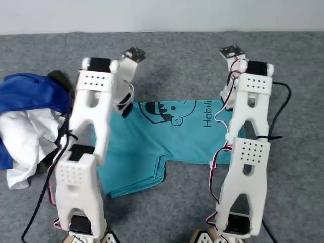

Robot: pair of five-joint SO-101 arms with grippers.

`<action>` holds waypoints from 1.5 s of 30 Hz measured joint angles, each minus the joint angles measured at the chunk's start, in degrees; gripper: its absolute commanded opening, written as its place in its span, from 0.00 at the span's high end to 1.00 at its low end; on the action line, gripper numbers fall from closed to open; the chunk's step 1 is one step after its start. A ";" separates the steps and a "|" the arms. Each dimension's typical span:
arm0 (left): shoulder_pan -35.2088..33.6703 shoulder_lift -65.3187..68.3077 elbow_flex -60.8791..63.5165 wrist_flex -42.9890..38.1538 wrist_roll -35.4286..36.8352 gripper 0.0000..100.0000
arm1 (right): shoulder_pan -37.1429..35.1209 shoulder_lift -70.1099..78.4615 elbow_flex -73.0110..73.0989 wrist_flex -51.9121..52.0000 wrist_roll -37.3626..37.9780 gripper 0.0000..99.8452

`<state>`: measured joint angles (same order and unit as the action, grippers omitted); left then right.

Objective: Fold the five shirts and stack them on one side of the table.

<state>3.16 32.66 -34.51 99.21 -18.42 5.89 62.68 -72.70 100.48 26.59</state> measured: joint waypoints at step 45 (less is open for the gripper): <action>-68.57 -52.66 44.84 -2.90 -7.47 0.96 | -67.69 -35.96 66.46 -9.41 1.76 0.79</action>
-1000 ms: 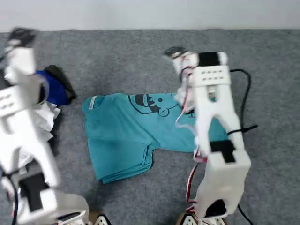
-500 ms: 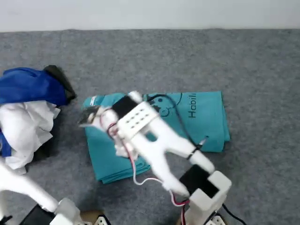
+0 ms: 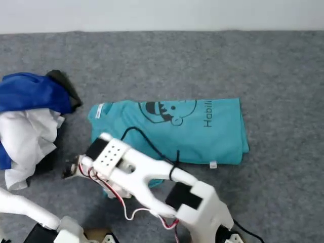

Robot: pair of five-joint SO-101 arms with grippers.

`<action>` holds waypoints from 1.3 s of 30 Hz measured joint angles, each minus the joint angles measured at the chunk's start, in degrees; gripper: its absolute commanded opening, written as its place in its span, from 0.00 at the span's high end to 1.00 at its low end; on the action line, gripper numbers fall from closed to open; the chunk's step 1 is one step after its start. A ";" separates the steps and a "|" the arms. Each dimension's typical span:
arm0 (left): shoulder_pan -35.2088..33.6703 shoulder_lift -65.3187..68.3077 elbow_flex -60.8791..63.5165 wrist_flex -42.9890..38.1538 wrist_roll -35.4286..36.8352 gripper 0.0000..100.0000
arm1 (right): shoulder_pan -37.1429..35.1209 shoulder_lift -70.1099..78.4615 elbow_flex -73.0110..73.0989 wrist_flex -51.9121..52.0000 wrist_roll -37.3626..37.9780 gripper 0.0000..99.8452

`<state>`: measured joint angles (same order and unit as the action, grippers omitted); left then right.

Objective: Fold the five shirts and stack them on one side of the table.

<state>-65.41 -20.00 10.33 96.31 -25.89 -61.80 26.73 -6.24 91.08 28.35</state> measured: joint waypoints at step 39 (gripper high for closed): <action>-0.09 0.00 0.00 1.49 -0.62 0.96 | 10.46 2.99 -21.45 3.96 5.19 0.99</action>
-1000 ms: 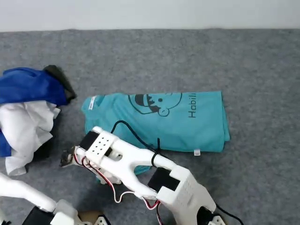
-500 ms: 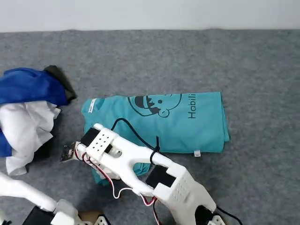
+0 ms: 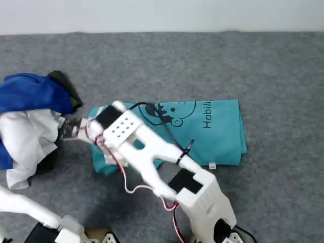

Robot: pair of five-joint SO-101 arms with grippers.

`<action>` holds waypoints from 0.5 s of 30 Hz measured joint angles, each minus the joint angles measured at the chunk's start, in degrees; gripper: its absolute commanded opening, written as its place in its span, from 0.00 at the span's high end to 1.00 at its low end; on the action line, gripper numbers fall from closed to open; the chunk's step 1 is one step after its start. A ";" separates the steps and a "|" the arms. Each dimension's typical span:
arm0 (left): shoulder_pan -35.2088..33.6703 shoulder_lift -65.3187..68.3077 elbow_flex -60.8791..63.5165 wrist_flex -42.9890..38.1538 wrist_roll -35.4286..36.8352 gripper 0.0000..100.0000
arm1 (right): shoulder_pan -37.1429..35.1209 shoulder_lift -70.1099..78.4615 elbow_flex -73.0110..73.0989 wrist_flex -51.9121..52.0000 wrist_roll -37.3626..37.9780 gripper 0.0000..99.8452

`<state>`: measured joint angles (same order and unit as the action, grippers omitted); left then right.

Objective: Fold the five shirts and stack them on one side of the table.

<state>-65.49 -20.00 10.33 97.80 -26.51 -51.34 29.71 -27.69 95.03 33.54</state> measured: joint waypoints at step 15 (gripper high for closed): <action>0.00 0.00 0.00 0.00 0.00 0.96 | 12.66 19.52 -21.80 -2.37 0.88 0.83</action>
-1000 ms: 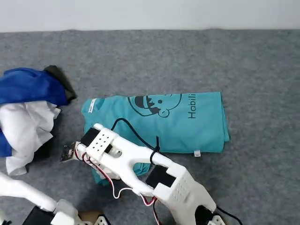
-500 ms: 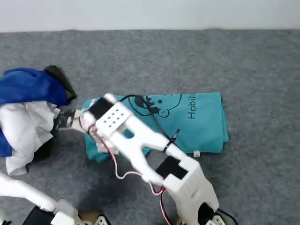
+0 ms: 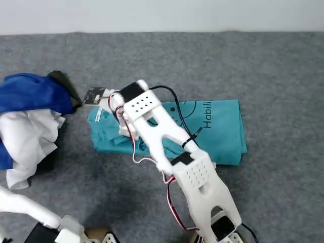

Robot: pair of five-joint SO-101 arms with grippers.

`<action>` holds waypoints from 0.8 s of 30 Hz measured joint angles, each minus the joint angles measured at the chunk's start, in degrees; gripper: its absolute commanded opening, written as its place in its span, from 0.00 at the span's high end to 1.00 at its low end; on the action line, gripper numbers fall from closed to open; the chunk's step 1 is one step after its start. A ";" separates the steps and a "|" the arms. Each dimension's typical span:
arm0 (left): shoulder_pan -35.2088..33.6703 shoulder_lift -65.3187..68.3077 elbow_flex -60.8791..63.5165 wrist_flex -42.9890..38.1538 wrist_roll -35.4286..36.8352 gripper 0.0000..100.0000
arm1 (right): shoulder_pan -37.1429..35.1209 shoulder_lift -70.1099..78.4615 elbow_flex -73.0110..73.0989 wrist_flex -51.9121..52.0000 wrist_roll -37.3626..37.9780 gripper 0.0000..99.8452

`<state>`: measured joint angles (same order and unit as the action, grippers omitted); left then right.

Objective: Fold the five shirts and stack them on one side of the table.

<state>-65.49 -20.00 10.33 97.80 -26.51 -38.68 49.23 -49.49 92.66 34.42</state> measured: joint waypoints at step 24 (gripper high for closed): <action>0.00 -5.80 0.18 1.14 0.00 0.96 | 7.12 2.11 -16.00 7.82 -4.66 0.97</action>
<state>-65.49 -25.80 10.51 98.95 -26.51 -31.56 51.34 -65.49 100.48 29.76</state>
